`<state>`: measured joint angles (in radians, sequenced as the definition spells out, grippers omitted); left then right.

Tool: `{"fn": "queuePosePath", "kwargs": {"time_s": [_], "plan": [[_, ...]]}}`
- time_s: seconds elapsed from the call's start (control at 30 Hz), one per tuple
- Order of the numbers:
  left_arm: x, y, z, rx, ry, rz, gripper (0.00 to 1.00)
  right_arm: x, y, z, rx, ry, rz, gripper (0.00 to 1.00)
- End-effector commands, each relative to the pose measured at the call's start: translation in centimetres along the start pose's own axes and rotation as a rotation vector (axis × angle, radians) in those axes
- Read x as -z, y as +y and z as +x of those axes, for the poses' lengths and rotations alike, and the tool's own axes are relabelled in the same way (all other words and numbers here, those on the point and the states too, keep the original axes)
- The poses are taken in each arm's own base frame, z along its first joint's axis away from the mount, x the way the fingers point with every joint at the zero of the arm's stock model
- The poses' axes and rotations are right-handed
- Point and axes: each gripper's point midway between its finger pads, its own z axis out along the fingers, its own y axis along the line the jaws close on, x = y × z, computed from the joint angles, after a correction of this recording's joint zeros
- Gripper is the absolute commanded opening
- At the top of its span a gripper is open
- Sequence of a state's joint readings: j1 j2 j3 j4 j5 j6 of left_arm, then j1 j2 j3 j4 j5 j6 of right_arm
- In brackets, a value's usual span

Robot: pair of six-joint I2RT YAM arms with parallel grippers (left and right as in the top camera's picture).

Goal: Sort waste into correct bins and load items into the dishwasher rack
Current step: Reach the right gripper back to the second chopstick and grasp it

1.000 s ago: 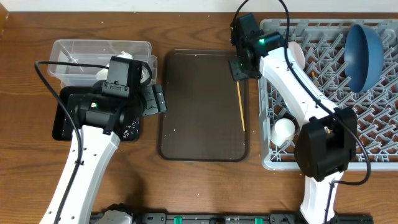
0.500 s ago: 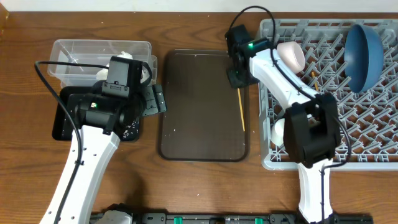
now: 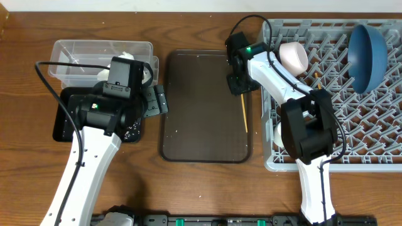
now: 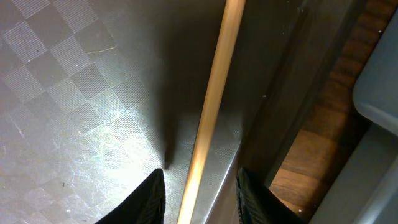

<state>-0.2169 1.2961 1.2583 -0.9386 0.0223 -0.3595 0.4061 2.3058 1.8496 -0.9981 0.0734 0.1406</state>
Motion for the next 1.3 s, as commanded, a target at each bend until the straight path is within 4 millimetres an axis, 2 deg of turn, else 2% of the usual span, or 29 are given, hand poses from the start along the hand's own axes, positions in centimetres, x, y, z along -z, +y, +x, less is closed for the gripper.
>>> {"fn": "queuePosePath", "kwargs": {"time_s": [0.0, 0.63, 0.77, 0.93, 1.03, 1.13, 1.27], "plan": [[0.2, 0.1, -0.5, -0.006, -0.01, -0.007, 0.9, -0.8, 0.4, 0.4, 0.015, 0.024, -0.001, 0.35], [0.2, 0.1, -0.5, -0.006, -0.01, -0.007, 0.9, -0.8, 1.4, 0.8, 0.022, 0.039, -0.045, 0.34], [0.2, 0.1, -0.5, -0.006, -0.01, -0.007, 0.9, -1.3, 1.8, 1.1, 0.031, 0.052, -0.044, 0.33], [0.2, 0.1, -0.5, -0.006, -0.01, -0.007, 0.9, -2.5, 2.2, 1.8, 0.041, 0.083, -0.04, 0.24], [0.2, 0.1, -0.5, -0.006, -0.01, -0.007, 0.9, -2.7, 2.3, 1.9, 0.044, 0.086, -0.039, 0.1], [0.2, 0.1, -0.5, -0.006, -0.01, -0.007, 0.9, -2.7, 2.3, 1.8, 0.044, 0.083, -0.04, 0.02], [0.2, 0.1, -0.5, -0.006, -0.01, -0.007, 0.9, -2.7, 2.3, 1.8, 0.044, 0.083, -0.04, 0.01]]}}
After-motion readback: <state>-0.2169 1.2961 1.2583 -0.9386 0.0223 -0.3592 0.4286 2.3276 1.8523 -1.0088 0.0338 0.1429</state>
